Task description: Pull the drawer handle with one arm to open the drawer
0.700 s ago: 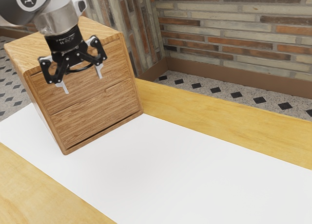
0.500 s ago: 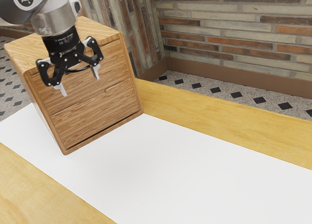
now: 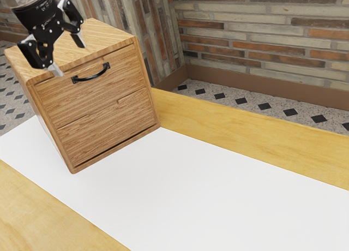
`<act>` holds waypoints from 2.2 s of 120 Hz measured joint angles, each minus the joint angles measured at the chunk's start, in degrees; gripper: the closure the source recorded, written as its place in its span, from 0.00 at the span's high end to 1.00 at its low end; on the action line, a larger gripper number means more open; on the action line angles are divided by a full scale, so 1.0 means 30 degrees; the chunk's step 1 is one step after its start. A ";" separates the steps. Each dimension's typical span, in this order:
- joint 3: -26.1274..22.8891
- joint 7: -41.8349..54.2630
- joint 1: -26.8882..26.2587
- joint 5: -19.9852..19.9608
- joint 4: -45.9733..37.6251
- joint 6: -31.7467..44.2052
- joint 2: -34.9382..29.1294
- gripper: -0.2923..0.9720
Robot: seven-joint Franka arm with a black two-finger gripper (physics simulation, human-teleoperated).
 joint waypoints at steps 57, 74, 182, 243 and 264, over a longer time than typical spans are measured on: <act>0.0487 -0.8316 1.5276 -1.4808 0.0188 -0.0623 -1.3457 0.71; 0.0998 -0.9675 1.6251 -1.7620 0.0031 -0.1330 -1.5114 0.69; 0.1047 -0.9657 1.8410 -1.9775 -0.0150 -0.1110 -1.7232 0.45; 0.1374 -0.8501 1.7334 -1.9578 -0.0546 -0.1097 -1.7501 0.32; 0.1620 -0.8252 1.6877 -1.9499 -0.1330 -0.1176 -1.7500 0.31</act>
